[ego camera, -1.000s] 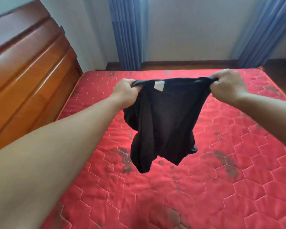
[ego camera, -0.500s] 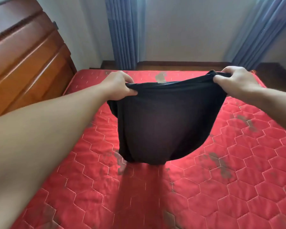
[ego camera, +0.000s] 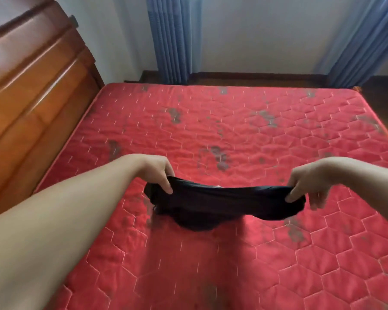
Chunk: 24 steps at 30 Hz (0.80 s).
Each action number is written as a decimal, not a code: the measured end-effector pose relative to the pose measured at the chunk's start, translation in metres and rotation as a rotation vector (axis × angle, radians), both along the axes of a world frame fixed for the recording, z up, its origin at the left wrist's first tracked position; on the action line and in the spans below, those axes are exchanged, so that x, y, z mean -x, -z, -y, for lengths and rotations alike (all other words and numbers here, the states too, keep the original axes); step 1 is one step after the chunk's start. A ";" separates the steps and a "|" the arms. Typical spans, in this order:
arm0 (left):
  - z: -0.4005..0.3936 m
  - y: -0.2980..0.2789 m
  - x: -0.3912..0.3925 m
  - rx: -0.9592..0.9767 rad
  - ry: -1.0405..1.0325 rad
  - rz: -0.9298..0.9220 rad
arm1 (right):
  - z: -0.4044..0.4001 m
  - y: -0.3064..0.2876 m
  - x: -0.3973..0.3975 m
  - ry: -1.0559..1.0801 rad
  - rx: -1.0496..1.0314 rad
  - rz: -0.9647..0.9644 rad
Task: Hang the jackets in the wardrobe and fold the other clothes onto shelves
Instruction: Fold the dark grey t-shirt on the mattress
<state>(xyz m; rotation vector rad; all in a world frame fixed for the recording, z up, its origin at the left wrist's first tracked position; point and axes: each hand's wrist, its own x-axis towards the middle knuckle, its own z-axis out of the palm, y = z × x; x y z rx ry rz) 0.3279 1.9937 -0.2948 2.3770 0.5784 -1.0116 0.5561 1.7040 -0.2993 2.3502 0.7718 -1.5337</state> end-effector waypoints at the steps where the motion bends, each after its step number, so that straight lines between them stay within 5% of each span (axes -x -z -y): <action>1: 0.004 0.010 -0.006 -0.004 0.009 -0.009 | 0.000 0.015 0.002 0.031 0.001 -0.037; 5: 0.021 0.042 -0.034 -0.102 -0.087 0.107 | -0.019 0.062 0.013 0.290 -0.224 -0.057; 8: 0.031 0.051 -0.064 0.043 -0.552 0.345 | -0.052 0.075 0.015 0.638 -0.545 0.003; 11: 0.028 0.014 -0.111 0.264 -0.927 0.680 | -0.100 0.040 -0.007 0.919 -0.907 0.086; 14: 0.009 -0.066 -0.161 0.495 -1.121 1.064 | -0.145 -0.046 -0.049 0.969 -1.255 0.190; 19: -0.030 -0.194 -0.197 0.446 -0.993 1.465 | -0.161 -0.183 -0.082 0.738 -1.575 0.648; 24: -0.031 -0.226 -0.175 0.155 -0.709 1.540 | -0.120 -0.206 -0.067 0.441 -1.605 1.040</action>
